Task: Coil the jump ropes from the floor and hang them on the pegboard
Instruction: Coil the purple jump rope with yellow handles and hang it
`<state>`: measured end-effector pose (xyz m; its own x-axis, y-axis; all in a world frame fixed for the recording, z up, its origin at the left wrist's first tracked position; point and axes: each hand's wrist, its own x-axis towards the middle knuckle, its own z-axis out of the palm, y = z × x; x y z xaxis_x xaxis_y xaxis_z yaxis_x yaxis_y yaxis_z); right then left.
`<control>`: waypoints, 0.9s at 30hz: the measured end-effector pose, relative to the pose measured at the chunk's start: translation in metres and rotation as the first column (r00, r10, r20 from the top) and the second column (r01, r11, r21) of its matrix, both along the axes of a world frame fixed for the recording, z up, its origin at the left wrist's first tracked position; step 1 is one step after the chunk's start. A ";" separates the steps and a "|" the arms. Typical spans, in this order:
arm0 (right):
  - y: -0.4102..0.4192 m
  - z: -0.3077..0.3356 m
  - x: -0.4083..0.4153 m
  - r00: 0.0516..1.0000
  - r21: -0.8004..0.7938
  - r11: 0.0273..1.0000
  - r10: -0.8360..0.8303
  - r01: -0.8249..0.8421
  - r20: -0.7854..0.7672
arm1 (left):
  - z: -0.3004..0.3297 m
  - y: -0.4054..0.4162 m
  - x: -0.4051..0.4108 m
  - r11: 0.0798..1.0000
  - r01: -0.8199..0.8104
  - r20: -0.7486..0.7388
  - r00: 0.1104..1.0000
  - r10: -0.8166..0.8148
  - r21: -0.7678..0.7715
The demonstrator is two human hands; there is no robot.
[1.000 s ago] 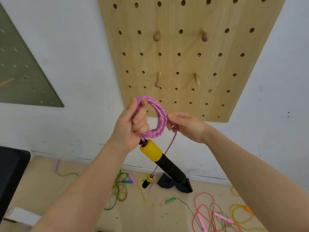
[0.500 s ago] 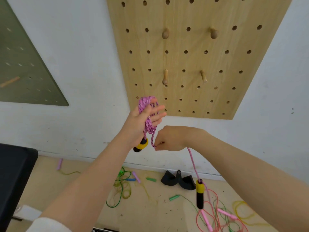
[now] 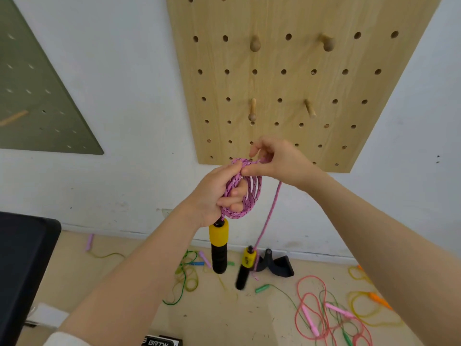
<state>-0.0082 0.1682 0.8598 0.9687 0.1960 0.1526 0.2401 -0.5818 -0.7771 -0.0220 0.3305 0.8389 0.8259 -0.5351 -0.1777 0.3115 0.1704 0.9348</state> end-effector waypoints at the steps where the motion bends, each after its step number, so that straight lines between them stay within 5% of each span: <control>1: 0.000 -0.004 0.001 0.995 0.077 0.995 0.069 -0.064 -0.066 | 0.000 0.000 0.001 0.999 -0.019 -0.001 1.000 0.019 0.027; 6: -0.011 -0.018 0.006 0.859 0.517 0.824 0.423 -0.231 -0.289 | -0.002 0.007 0.006 0.999 -0.035 -0.094 0.995 0.034 -0.003; 10: -0.011 -0.023 0.005 0.829 0.436 0.846 0.463 -0.308 -0.314 | -0.004 0.017 0.009 0.963 0.041 -0.154 0.984 -0.084 -0.267; 13: -0.017 -0.037 0.005 0.892 0.404 0.894 0.333 -0.194 -0.307 | -0.001 0.022 0.010 0.852 -0.057 -0.163 0.986 -0.033 -0.520; 19: -0.039 -0.082 -0.004 0.933 0.244 0.969 0.060 0.030 -0.354 | 0.001 0.040 0.026 0.647 -0.457 -0.259 0.887 0.382 -0.610; 21: -0.049 -0.089 -0.006 0.891 0.096 0.992 -0.028 0.080 -0.452 | -0.007 0.026 0.034 0.698 -0.474 -0.237 0.879 0.414 -0.536; 23: -0.056 -0.091 -0.006 0.889 -0.218 0.975 -0.076 -0.027 -0.452 | -0.015 -0.001 0.038 0.809 -0.431 -0.166 0.902 0.398 -0.399; 27: -0.023 -0.070 -0.007 0.886 -0.518 0.783 0.088 -0.344 -0.455 | -0.030 -0.024 0.037 0.957 -0.280 0.086 0.954 0.286 -0.072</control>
<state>-0.0154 0.1454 0.7898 0.8382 0.3329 -0.4320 0.1714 -0.9128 -0.3708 0.0152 0.3061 0.8085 0.9565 -0.2839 -0.0669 0.1532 0.2938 0.9435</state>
